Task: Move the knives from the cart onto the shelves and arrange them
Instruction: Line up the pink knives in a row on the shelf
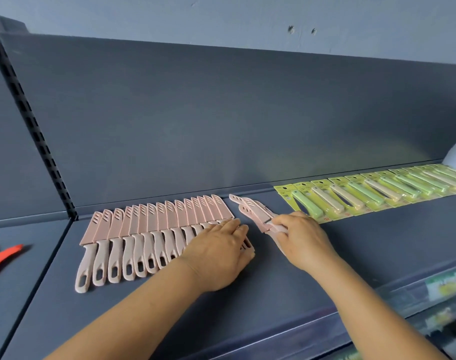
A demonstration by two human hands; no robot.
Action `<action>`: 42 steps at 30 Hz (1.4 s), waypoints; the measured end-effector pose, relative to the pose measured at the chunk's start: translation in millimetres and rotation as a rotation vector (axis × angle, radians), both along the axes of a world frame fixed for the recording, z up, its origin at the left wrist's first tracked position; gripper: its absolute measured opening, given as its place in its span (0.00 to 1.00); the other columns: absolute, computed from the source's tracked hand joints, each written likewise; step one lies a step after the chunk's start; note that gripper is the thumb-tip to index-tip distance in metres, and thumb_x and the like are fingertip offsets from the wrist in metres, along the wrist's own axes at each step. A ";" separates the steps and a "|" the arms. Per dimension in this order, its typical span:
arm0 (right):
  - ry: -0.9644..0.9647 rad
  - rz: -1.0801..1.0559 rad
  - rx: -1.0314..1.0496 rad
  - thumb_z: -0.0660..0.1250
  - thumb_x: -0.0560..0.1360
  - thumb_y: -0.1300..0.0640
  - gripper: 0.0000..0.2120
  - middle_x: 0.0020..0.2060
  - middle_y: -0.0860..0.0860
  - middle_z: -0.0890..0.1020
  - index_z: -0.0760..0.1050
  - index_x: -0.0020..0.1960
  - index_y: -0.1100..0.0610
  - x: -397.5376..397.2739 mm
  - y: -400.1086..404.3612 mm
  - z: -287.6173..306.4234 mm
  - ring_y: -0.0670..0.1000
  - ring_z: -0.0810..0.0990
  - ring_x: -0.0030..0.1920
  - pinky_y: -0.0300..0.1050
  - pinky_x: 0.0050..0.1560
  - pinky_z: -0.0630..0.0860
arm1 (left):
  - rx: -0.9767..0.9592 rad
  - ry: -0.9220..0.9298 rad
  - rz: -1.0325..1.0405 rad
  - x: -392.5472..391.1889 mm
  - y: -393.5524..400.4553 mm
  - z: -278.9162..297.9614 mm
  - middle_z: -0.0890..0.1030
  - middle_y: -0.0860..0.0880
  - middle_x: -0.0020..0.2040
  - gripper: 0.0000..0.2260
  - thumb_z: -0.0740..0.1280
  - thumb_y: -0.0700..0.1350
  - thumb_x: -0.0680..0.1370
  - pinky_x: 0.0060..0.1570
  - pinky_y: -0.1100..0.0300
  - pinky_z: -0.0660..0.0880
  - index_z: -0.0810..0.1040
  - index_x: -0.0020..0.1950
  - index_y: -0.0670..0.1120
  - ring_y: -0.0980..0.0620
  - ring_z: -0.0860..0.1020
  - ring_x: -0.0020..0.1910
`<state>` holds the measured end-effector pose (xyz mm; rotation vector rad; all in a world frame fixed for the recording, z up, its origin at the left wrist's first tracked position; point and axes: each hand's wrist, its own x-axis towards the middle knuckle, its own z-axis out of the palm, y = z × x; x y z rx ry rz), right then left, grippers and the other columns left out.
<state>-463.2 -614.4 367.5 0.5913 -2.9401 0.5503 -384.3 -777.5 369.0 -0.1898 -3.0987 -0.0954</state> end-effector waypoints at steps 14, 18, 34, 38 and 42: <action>0.030 0.079 -0.102 0.59 0.77 0.56 0.12 0.49 0.53 0.82 0.78 0.56 0.53 -19.3 -8.1 10.8 0.56 0.78 0.49 0.47 0.45 0.76 | 0.054 0.071 0.158 -10.1 17.5 -16.4 0.55 0.51 0.77 0.26 0.52 0.57 0.81 0.72 0.60 0.47 0.56 0.77 0.47 0.52 0.53 0.76; -0.016 0.077 -0.101 0.57 0.78 0.57 0.12 0.53 0.52 0.81 0.78 0.56 0.54 -11.2 -36.6 10.4 0.57 0.77 0.53 0.43 0.41 0.70 | 0.090 0.110 0.147 -9.7 15.5 -21.5 0.56 0.50 0.77 0.27 0.52 0.56 0.81 0.73 0.60 0.47 0.53 0.77 0.47 0.53 0.53 0.76; -0.012 0.035 -0.005 0.58 0.79 0.53 0.15 0.60 0.52 0.73 0.75 0.63 0.52 -8.8 -31.1 3.0 0.55 0.72 0.61 0.46 0.53 0.72 | 0.152 0.200 0.049 -10.2 8.3 -25.7 0.58 0.52 0.75 0.25 0.54 0.55 0.81 0.71 0.62 0.49 0.53 0.76 0.49 0.53 0.55 0.75; -0.011 0.046 0.058 0.61 0.79 0.52 0.14 0.57 0.52 0.73 0.74 0.64 0.49 -9.6 -2.4 -1.1 0.54 0.71 0.59 0.44 0.54 0.71 | 0.088 0.157 0.012 -13.6 12.4 -26.2 0.55 0.53 0.77 0.24 0.51 0.56 0.82 0.74 0.58 0.47 0.56 0.77 0.51 0.54 0.51 0.76; -0.006 0.030 0.067 0.61 0.79 0.54 0.11 0.49 0.51 0.73 0.77 0.59 0.50 -16.7 6.8 -3.7 0.53 0.71 0.47 0.42 0.42 0.67 | 0.073 0.130 0.002 -14.9 15.1 -26.3 0.57 0.53 0.77 0.23 0.51 0.56 0.82 0.72 0.60 0.46 0.57 0.76 0.51 0.54 0.54 0.75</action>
